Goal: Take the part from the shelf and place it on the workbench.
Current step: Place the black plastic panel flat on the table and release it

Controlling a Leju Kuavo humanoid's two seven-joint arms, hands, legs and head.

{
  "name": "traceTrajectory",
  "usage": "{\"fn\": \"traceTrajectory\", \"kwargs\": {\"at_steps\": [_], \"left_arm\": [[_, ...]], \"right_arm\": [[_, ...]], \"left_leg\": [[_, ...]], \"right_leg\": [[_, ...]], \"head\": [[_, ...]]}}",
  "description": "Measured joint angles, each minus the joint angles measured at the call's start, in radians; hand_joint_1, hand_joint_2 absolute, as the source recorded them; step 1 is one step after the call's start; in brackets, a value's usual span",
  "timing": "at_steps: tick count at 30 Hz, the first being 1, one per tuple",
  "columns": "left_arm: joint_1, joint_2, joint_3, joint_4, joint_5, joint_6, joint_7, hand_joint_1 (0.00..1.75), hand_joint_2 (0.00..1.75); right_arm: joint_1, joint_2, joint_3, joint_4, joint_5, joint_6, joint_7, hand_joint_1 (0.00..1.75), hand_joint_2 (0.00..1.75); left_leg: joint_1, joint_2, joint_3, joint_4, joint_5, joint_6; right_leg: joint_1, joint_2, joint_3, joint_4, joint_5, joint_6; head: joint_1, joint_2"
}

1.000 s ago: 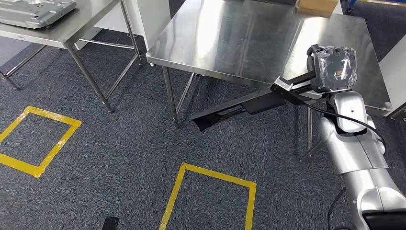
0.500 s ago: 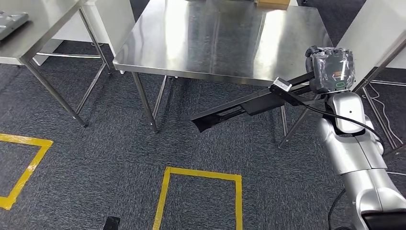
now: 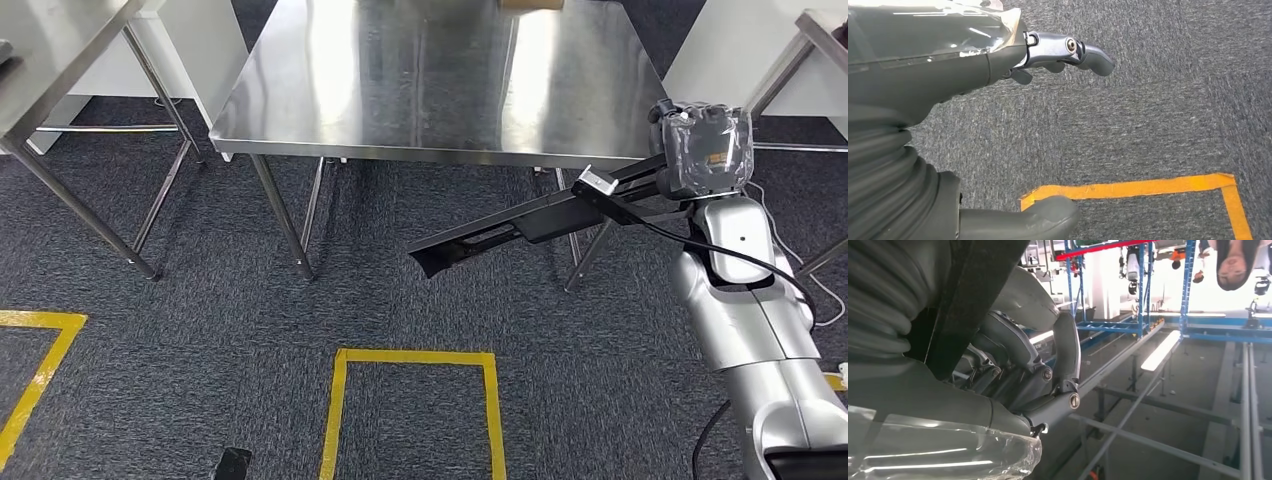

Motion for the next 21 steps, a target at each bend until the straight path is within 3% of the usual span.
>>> {"fn": "traceTrajectory", "kwargs": {"at_steps": [3, 13, 21], "left_arm": [[-0.001, 0.001, 0.000, 0.000, -0.001, -0.003, 0.001, 0.00, 1.75], [-0.005, 0.000, 0.000, 0.000, -0.010, -0.003, 0.026, 0.00, 1.75], [-0.005, 0.000, 0.000, 0.000, -0.018, -0.008, 0.034, 0.00, 1.75]], "right_arm": [[0.007, 0.000, 0.002, 0.000, 0.000, 0.000, -0.001, 1.75, 1.75], [0.003, 0.024, 0.021, 0.006, -0.009, 0.017, -0.008, 1.75, 1.75], [-0.003, 0.045, 0.032, 0.012, -0.010, 0.019, -0.011, 1.75, 1.75]], "left_leg": [[0.000, 0.001, -0.003, 0.000, 0.003, 0.008], [0.006, 0.000, -0.003, -0.010, 0.012, -0.014], [0.001, 0.000, -0.004, -0.010, 0.013, -0.016]], "right_leg": [[0.000, 0.004, 0.000, -0.001, 0.004, -0.005], [0.011, 0.005, -0.007, 0.001, 0.008, -0.017], [0.012, 0.004, -0.008, 0.001, 0.009, -0.019]], "head": [[-0.001, 0.000], [0.000, 0.000], [0.000, 0.000]]}}
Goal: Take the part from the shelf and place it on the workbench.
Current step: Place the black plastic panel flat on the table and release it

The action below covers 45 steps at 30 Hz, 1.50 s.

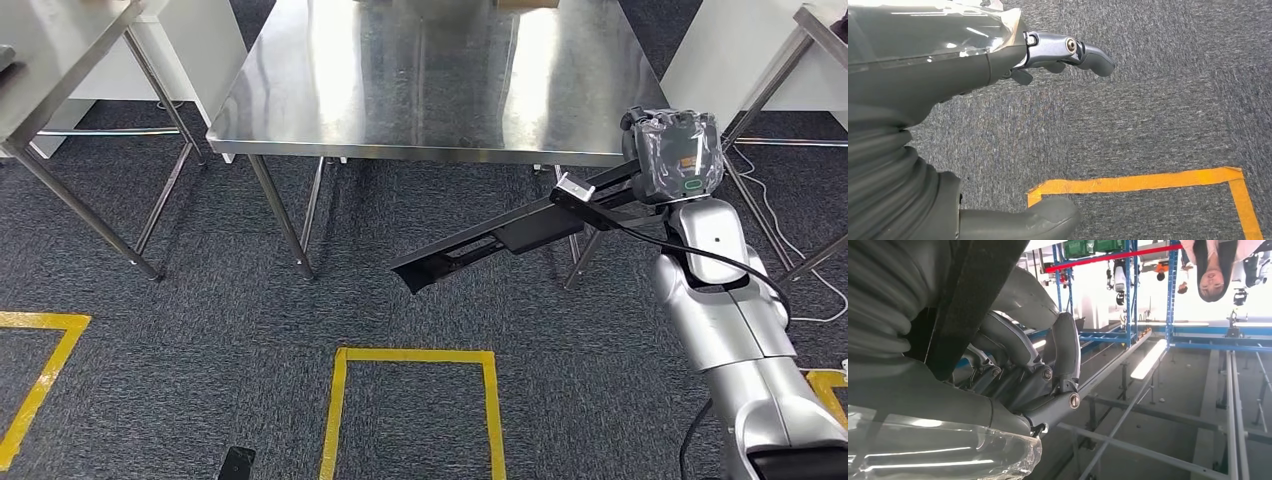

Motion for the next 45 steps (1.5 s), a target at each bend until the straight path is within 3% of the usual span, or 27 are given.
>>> {"fn": "traceTrajectory", "kwargs": {"at_steps": [13, 23, 35, 41, 43, 45], "left_arm": [[-0.005, 0.005, 0.000, 0.000, -0.040, -0.018, 0.020, 0.00, 1.75], [-0.006, 0.013, 0.000, 0.000, -0.061, -0.016, 0.027, 0.00, 1.75], [-0.005, 0.016, 0.000, 0.000, -0.068, -0.011, 0.029, 0.00, 1.75], [-0.005, 0.017, 0.000, 0.000, -0.078, -0.009, 0.029, 0.00, 1.75], [-0.005, 0.016, 0.000, 0.000, -0.079, -0.009, 0.029, 0.00, 1.75], [-0.005, 0.016, 0.000, 0.000, -0.081, -0.009, 0.028, 0.00, 1.75]], "right_arm": [[-0.068, 0.107, 0.018, 0.144, -0.259, 0.093, -0.173, 1.75, 1.75], [-0.147, 0.194, 0.058, 0.245, -0.320, 0.142, -0.240, 1.75, 1.75], [-0.164, 0.223, 0.093, 0.296, -0.344, 0.142, -0.264, 1.75, 1.75], [-0.164, 0.225, 0.106, 0.315, -0.348, 0.136, -0.265, 1.75, 1.75], [-0.167, 0.224, 0.110, 0.317, -0.348, 0.135, -0.265, 1.75, 1.75], [-0.169, 0.222, 0.113, 0.320, -0.349, 0.133, -0.265, 1.75, 1.75]], "left_leg": [[-0.008, -0.001, -0.002, 0.000, 0.001, 0.001], [-0.009, 0.000, -0.001, 0.000, 0.002, 0.001], [-0.012, -0.001, -0.006, 0.006, 0.000, 0.003], [-0.008, -0.001, -0.008, 0.008, -0.001, 0.014], [-0.001, 0.002, -0.001, -0.003, 0.004, 0.023], [0.004, 0.006, 0.003, -0.010, 0.004, 0.030]], "right_leg": [[0.000, 0.000, 0.000, 0.001, 0.001, 0.001], [0.000, 0.000, -0.001, 0.001, 0.001, 0.001], [-0.007, -0.001, -0.001, 0.000, 0.001, 0.002], [-0.010, -0.001, -0.002, -0.002, 0.004, 0.010], [-0.008, -0.001, -0.020, 0.029, -0.013, 0.011], [-0.009, 0.000, -0.076, 0.142, -0.060, 0.006]], "head": [[0.000, 0.000], [0.000, 0.000], [0.000, 0.000], [0.000, 0.000], [0.001, 0.000], [0.002, 0.000]]}}
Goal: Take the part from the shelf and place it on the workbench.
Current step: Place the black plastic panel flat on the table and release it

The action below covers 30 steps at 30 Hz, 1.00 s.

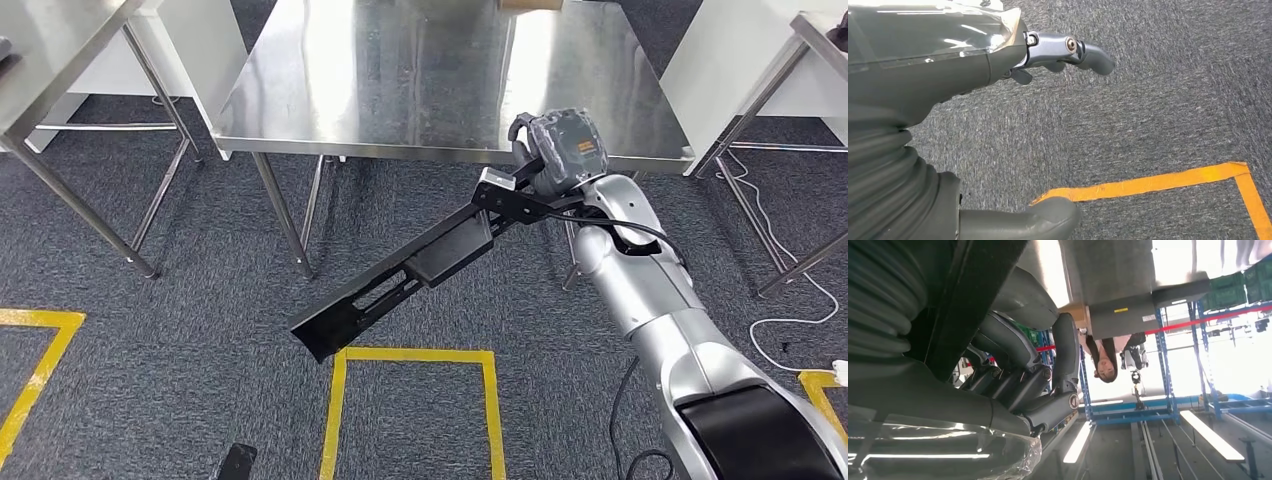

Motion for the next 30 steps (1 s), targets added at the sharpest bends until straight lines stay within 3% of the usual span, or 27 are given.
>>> {"fn": "traceTrajectory", "kwargs": {"at_steps": [2, 3, 4, 6, 7, 9, 13, 15, 17, 19, 20, 23, 24, 26, 28, 30], "left_arm": [[0.000, 0.000, 0.000, 0.000, -0.002, -0.002, -0.002, 0.00, 1.75], [0.000, 0.000, 0.000, 0.000, -0.004, -0.003, -0.003, 0.00, 1.75], [0.000, -0.001, 0.000, 0.000, -0.006, -0.004, -0.004, 0.00, 1.75], [0.000, -0.002, 0.000, 0.000, -0.011, -0.005, -0.004, 0.00, 1.75], [0.000, -0.002, 0.000, 0.000, -0.013, -0.005, -0.004, 0.00, 1.75], [-0.001, -0.002, 0.000, 0.000, -0.015, -0.005, -0.003, 0.00, 1.75], [-0.001, -0.001, 0.000, -0.001, -0.016, -0.013, 0.000, 0.00, 1.75], [-0.001, -0.001, 0.000, -0.002, -0.015, -0.012, 0.000, 0.00, 1.75], [0.001, 0.000, 0.000, -0.001, -0.015, -0.009, 0.000, 0.00, 1.75], [0.004, 0.000, 0.000, -0.001, -0.015, -0.008, 0.000, 0.00, 1.75], [0.005, 0.000, 0.000, -0.001, -0.015, -0.007, 0.000, 0.00, 1.75], [0.006, 0.001, 0.000, -0.001, -0.015, -0.003, 0.000, 0.00, 1.75], [0.006, 0.002, 0.000, -0.001, -0.015, -0.002, -0.001, 0.00, 1.75], [0.004, 0.005, 0.001, 0.000, -0.015, 0.002, -0.002, 0.00, 1.75], [0.004, 0.004, 0.001, 0.000, -0.015, 0.003, -0.003, 0.00, 1.75], [0.005, 0.004, 0.001, 0.000, -0.015, 0.003, -0.004, 0.00, 1.75]], "right_arm": [[0.003, -0.003, 0.004, 0.004, 0.000, -0.002, 0.000, 1.75, 1.75], [0.006, -0.006, 0.005, 0.007, 0.000, -0.003, 0.000, 1.75, 1.75], [0.009, -0.007, 0.006, 0.009, 0.001, -0.004, 0.001, 1.75, 1.75], [0.010, -0.010, 0.007, 0.012, 0.002, -0.006, 0.002, 1.75, 1.75], [0.008, -0.010, 0.008, 0.012, 0.002, -0.007, 0.003, 1.75, 1.75], [0.007, -0.010, 0.011, 0.012, 0.003, -0.009, 0.004, 1.75, 1.75], [0.001, -0.012, 0.018, 0.014, 0.005, -0.008, 0.006, 1.75, 1.75], [-0.004, -0.006, 0.022, 0.015, 0.005, -0.007, 0.006, 1.75, 1.75], [-0.003, -0.001, 0.026, 0.017, 0.005, -0.005, 0.006, 1.75, 1.75], [0.001, 0.000, 0.030, 0.019, 0.006, -0.004, 0.007, 1.75, 1.75], [0.001, 0.001, 0.031, 0.021, 0.006, -0.004, 0.007, 1.75, 1.75], [-0.003, 0.007, 0.034, 0.024, 0.006, 0.000, 0.007, 1.75, 1.75], [-0.006, 0.010, 0.035, 0.025, 0.006, 0.003, 0.008, 1.75, 1.75], [-0.012, 0.014, 0.037, 0.028, 0.005, 0.008, 0.009, 1.75, 1.75], [-0.016, 0.016, 0.038, 0.031, 0.006, 0.010, 0.013, 1.75, 1.75], [-0.026, 0.018, 0.041, 0.039, 0.007, 0.011, 0.018, 1.75, 1.75]], "left_leg": [[0.001, 0.000, 0.001, 0.000, -0.002, 0.001], [0.002, -0.001, 0.002, 0.001, -0.004, 0.000], [0.003, -0.001, 0.004, 0.002, -0.006, -0.003], [0.006, -0.002, 0.010, 0.005, -0.012, -0.014], [0.005, -0.001, 0.011, 0.008, -0.018, -0.021], [0.003, 0.000, 0.012, 0.013, -0.027, -0.037], [0.010, 0.001, 0.004, 0.035, -0.047, -0.061], [0.013, -0.004, -0.050, 0.133, -0.082, -0.067], [0.013, -0.008, -0.139, 0.269, -0.115, -0.069], [0.012, -0.009, -0.197, 0.328, -0.103, -0.066], [0.012, -0.009, -0.205, 0.316, -0.077, -0.062], [0.004, -0.015, -0.149, 0.136, 0.056, -0.037], [-0.002, -0.017, -0.122, 0.077, 0.081, -0.025], [-0.013, -0.018, -0.090, 0.032, 0.071, -0.007], [-0.014, -0.016, -0.062, 0.004, 0.059, 0.004], [-0.008, -0.015, -0.028, -0.024, 0.052, 0.012]], "right_leg": [[-0.001, 0.000, -0.066, 0.128, -0.040, 0.000], [-0.002, 0.000, -0.080, 0.152, -0.041, 0.004], [-0.003, 0.000, -0.074, 0.136, -0.028, 0.010], [-0.009, -0.004, -0.014, 0.005, 0.027, 0.025], [-0.009, -0.007, 0.020, -0.060, 0.048, 0.027], [-0.005, -0.007, 0.056, -0.129, 0.063, 0.012], [-0.002, 0.004, 0.069, -0.130, 0.049, -0.032], [-0.002, 0.010, 0.084, -0.131, 0.039, -0.049], [0.004, 0.014, 0.100, -0.131, 0.023, -0.059], [0.010, 0.018, 0.117, -0.131, 0.008, -0.062], [0.013, 0.020, 0.127, -0.131, 0.001, -0.062], [0.021, 0.023, 0.168, -0.134, -0.031, -0.061], [0.023, 0.025, 0.180, -0.137, -0.042, -0.058], [0.022, 0.027, 0.193, -0.144, -0.050, -0.045], [0.021, 0.026, 0.190, -0.126, -0.034, -0.023], [0.021, 0.021, 0.136, -0.036, -0.013, -0.006]], "head": [[0.000, 0.000], [0.000, 0.000], [0.000, 0.000], [0.001, 0.000], [0.001, 0.000], [-0.002, 0.000], [-0.007, 0.000], [-0.010, 0.000], [-0.011, 0.000], [-0.010, 0.000], [-0.010, 0.000], [-0.009, 0.000], [-0.007, 0.000], [-0.008, 0.000], [-0.013, 0.000], [-0.012, 0.000]]}}
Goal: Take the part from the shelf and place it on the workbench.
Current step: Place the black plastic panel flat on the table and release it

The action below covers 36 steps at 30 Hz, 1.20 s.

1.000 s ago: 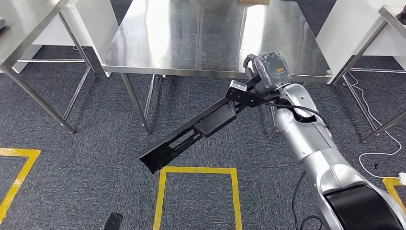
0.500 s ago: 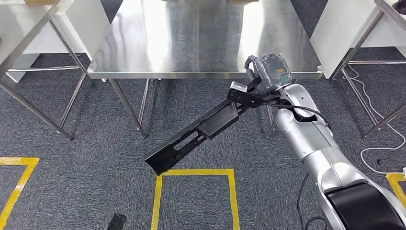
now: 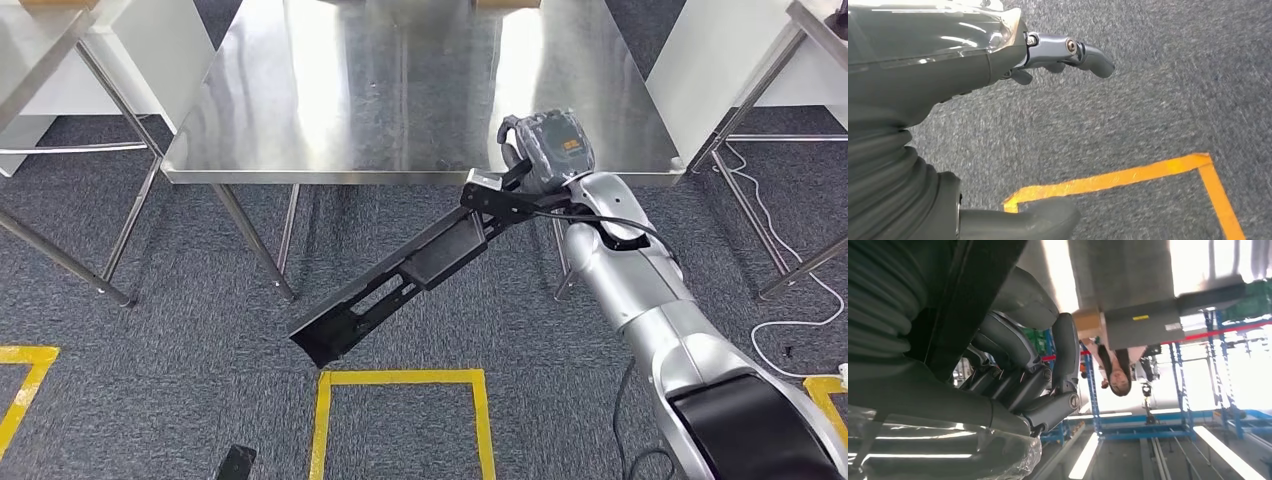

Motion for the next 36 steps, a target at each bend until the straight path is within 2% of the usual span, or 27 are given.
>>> {"fn": "traceTrajectory", "kwargs": {"at_steps": [2, 3, 4, 5, 6, 7, 8, 9, 10, 11, 13, 14, 16, 17, 19, 20, 21, 22, 24, 25, 26, 28, 30, 31, 34, 35, 36], "left_arm": [[0.000, 0.000, 0.000, 0.000, 0.000, 0.000, -0.001, 0.00, 1.75], [0.001, -0.001, 0.000, 0.000, -0.001, -0.001, -0.001, 0.00, 1.75], [0.003, -0.002, 0.000, 0.000, -0.001, -0.001, -0.001, 0.00, 1.75], [0.004, -0.003, 0.000, 0.000, -0.002, -0.002, -0.001, 0.00, 1.75], [0.006, -0.004, 0.000, 0.000, -0.002, -0.002, -0.001, 0.00, 1.75], [0.007, -0.005, 0.001, 0.000, -0.003, -0.003, -0.001, 0.00, 1.75], [0.007, -0.005, 0.001, 0.000, -0.004, -0.003, -0.001, 0.00, 1.75], [0.008, -0.005, 0.001, 0.001, -0.005, -0.003, -0.001, 0.00, 1.75], [0.008, -0.005, 0.001, 0.001, -0.007, -0.002, -0.001, 0.00, 1.75], [0.008, -0.004, 0.001, 0.001, -0.008, -0.002, 0.000, 0.00, 1.75], [0.006, -0.003, 0.001, 0.001, -0.010, 0.000, 0.001, 0.00, 1.75], [0.005, -0.002, 0.001, 0.001, -0.010, 0.000, 0.001, 0.00, 1.75], [0.002, -0.002, 0.001, 0.000, -0.011, 0.000, 0.000, 0.00, 1.75], [0.002, -0.001, 0.001, 0.000, -0.011, 0.000, 0.000, 0.00, 1.75], [0.002, 0.000, 0.002, 0.000, -0.011, 0.000, 0.001, 0.00, 1.75], [0.003, 0.000, 0.003, 0.001, -0.011, 0.000, 0.001, 0.00, 1.75], [0.004, 0.000, 0.004, 0.001, -0.011, 0.000, 0.001, 0.00, 1.75], [0.004, 0.000, 0.006, 0.001, -0.011, 0.000, 0.001, 0.00, 1.75], [0.006, -0.001, 0.008, 0.002, -0.011, 0.000, 0.001, 0.00, 1.75], [0.006, -0.001, 0.009, 0.003, -0.011, -0.001, 0.001, 0.00, 1.75], [0.007, -0.002, 0.009, 0.003, -0.012, -0.002, 0.001, 0.00, 1.75], [0.007, -0.004, 0.010, 0.004, -0.012, -0.003, 0.002, 0.00, 1.75], [0.007, -0.004, 0.011, 0.003, -0.013, -0.003, 0.002, 0.00, 1.75], [0.006, -0.004, 0.012, 0.003, -0.013, -0.003, 0.001, 0.00, 1.75], [0.008, -0.003, 0.013, 0.003, -0.014, -0.003, 0.001, 0.00, 1.75], [0.009, -0.004, 0.014, 0.003, -0.014, -0.003, 0.001, 0.00, 1.75], [0.010, -0.006, 0.014, 0.003, -0.015, -0.003, 0.001, 0.00, 1.75]], "right_arm": [[-0.011, 0.002, 0.003, 0.014, 0.000, 0.004, 0.004, 1.75, 1.75], [-0.013, 0.003, 0.005, 0.023, -0.001, 0.007, 0.005, 1.75, 1.75], [-0.014, 0.003, 0.007, 0.032, -0.002, 0.009, 0.005, 1.75, 1.75], [-0.014, 0.004, 0.007, 0.040, -0.004, 0.010, 0.004, 1.75, 1.75], [-0.015, 0.004, 0.008, 0.047, -0.005, 0.011, 0.002, 1.75, 1.75], [-0.016, 0.004, 0.008, 0.054, -0.006, 0.011, 0.000, 1.75, 1.75], [-0.018, 0.005, 0.009, 0.061, -0.007, 0.010, -0.002, 1.75, 1.75], [-0.021, 0.005, 0.010, 0.068, -0.009, 0.010, -0.004, 1.75, 1.75], [-0.022, 0.008, 0.012, 0.075, -0.010, 0.010, -0.005, 1.75, 1.75], [-0.023, 0.011, 0.013, 0.080, -0.010, 0.010, -0.006, 1.75, 1.75], [-0.028, 0.017, 0.014, 0.085, -0.010, 0.009, -0.007, 1.75, 1.75], [-0.033, 0.019, 0.014, 0.086, -0.010, 0.009, -0.008, 1.75, 1.75], [-0.041, 0.026, 0.014, 0.087, -0.011, 0.008, -0.009, 1.75, 1.75], [-0.043, 0.029, 0.015, 0.089, -0.011, 0.008, -0.009, 1.75, 1.75], [-0.042, 0.034, 0.017, 0.093, -0.011, 0.008, -0.011, 1.75, 1.75], [-0.041, 0.035, 0.017, 0.097, -0.011, 0.008, -0.012, 1.75, 1.75], [-0.040, 0.036, 0.018, 0.100, -0.011, 0.008, -0.013, 1.75, 1.75], [-0.039, 0.037, 0.019, 0.103, -0.011, 0.008, -0.014, 1.75, 1.75], [-0.039, 0.040, 0.021, 0.108, -0.011, 0.011, -0.015, 1.75, 1.75], [-0.041, 0.042, 0.022, 0.110, -0.012, 0.014, -0.016, 1.75, 1.75], [-0.043, 0.044, 0.023, 0.112, -0.012, 0.017, -0.017, 1.75, 1.75], [-0.050, 0.049, 0.024, 0.114, -0.014, 0.022, -0.021, 1.75, 1.75], [-0.056, 0.053, 0.025, 0.115, -0.015, 0.025, -0.024, 1.75, 1.75], [-0.059, 0.056, 0.025, 0.116, -0.016, 0.027, -0.026, 1.75, 1.75], [-0.059, 0.062, 0.030, 0.126, -0.016, 0.035, -0.031, 1.75, 1.75], [-0.058, 0.063, 0.032, 0.130, -0.016, 0.035, -0.032, 1.75, 1.75], [-0.057, 0.064, 0.034, 0.134, -0.016, 0.035, -0.034, 1.75, 1.75]], "left_leg": [[0.006, -0.002, 0.028, -0.015, -0.014, 0.002], [0.009, -0.003, 0.041, -0.018, -0.024, 0.000], [0.011, -0.006, 0.055, -0.019, -0.036, -0.003], [0.014, -0.008, 0.071, -0.019, -0.048, -0.008], [0.017, -0.011, 0.088, -0.019, -0.062, -0.013], [0.021, -0.012, 0.104, -0.018, -0.075, -0.020], [0.022, -0.013, 0.119, -0.017, -0.088, -0.027], [0.021, -0.013, 0.132, -0.013, -0.104, -0.034], [0.018, -0.011, 0.138, -0.010, -0.121, -0.041], [0.015, -0.010, 0.144, -0.002, -0.136, -0.048], [0.015, -0.004, 0.143, 0.025, -0.152, -0.057], [0.018, -0.003, 0.132, 0.059, -0.150, -0.060], [0.024, -0.001, 0.068, 0.162, -0.154, -0.067], [0.025, -0.001, 0.027, 0.218, -0.173, -0.070], [0.025, -0.002, -0.046, 0.284, -0.234, -0.073], [0.025, -0.002, -0.065, 0.280, -0.249, -0.074], [0.026, -0.001, -0.069, 0.248, -0.240, -0.074], [0.027, -0.001, -0.061, 0.194, -0.203, -0.073], [0.026, 0.005, -0.034, 0.090, -0.095, -0.071], [0.023, 0.008, -0.022, 0.062, -0.060, -0.065], [0.019, 0.010, -0.015, 0.053, -0.043, -0.058], [0.013, 0.006, -0.003, 0.049, -0.051, -0.041], [0.012, 0.001, 0.012, 0.042, -0.058, -0.028], [0.013, -0.001, 0.022, 0.039, -0.062, -0.021], [0.010, -0.007, 0.046, 0.037, -0.082, -0.009], [0.008, -0.011, 0.055, 0.037, -0.090, -0.007], [0.004, -0.015, 0.067, 0.037, -0.099, -0.006]], "right_leg": [[-0.003, -0.005, -0.093, 0.123, -0.016, -0.002], [-0.007, -0.006, -0.135, 0.163, -0.043, -0.004], [-0.010, -0.007, -0.166, 0.180, -0.072, -0.003], [-0.016, -0.009, -0.184, 0.169, -0.091, 0.003], [-0.022, -0.011, -0.190, 0.130, -0.087, 0.013], [-0.027, -0.016, -0.187, 0.070, -0.056, 0.029], [-0.031, -0.023, -0.179, -0.004, 0.006, 0.046], [-0.032, -0.032, -0.171, -0.068, 0.071, 0.054], [-0.032, -0.039, -0.161, -0.111, 0.126, 0.054], [-0.033, -0.042, -0.154, -0.132, 0.162, 0.045], [-0.038, -0.037, -0.144, -0.118, 0.166, 0.012], [-0.040, -0.033, -0.142, -0.110, 0.159, -0.002], [-0.037, -0.024, -0.134, -0.103, 0.143, -0.024], [-0.034, -0.020, -0.129, -0.102, 0.135, -0.031], [-0.028, -0.012, -0.114, -0.102, 0.117, -0.037], [-0.027, -0.009, -0.104, -0.101, 0.107, -0.037], [-0.026, -0.007, -0.091, -0.100, 0.096, -0.036], [-0.026, -0.006, -0.078, -0.100, 0.085, -0.033], [-0.024, -0.005, -0.052, -0.100, 0.065, -0.023], [-0.023, -0.004, -0.045, -0.102, 0.059, -0.018], [-0.020, -0.004, -0.039, -0.103, 0.054, -0.012], [-0.015, -0.004, -0.035, -0.101, 0.049, -0.004], [-0.013, -0.008, -0.054, -0.060, 0.041, 0.001], [-0.014, -0.010, -0.082, -0.011, 0.032, 0.001], [-0.013, -0.013, -0.207, 0.176, -0.015, -0.006], [-0.011, -0.013, -0.235, 0.202, -0.024, -0.008], [-0.008, -0.013, -0.247, 0.191, -0.016, -0.009]], "head": [[0.000, 0.000], [-0.001, 0.000], [0.000, 0.000], [0.000, 0.000], [0.000, 0.000], [0.001, 0.000], [0.002, 0.000], [0.004, 0.000], [0.005, 0.000], [0.005, 0.000], [0.000, 0.000], [-0.002, 0.000], [-0.005, 0.000], [-0.005, 0.000], [-0.005, 0.000], [-0.005, 0.000], [-0.005, 0.000], [-0.005, 0.000], [-0.004, 0.000], [-0.004, 0.000], [-0.004, 0.000], [-0.005, 0.000], [-0.004, 0.000], [-0.003, 0.000], [-0.003, 0.000], [-0.002, 0.000], [-0.002, 0.000]]}}
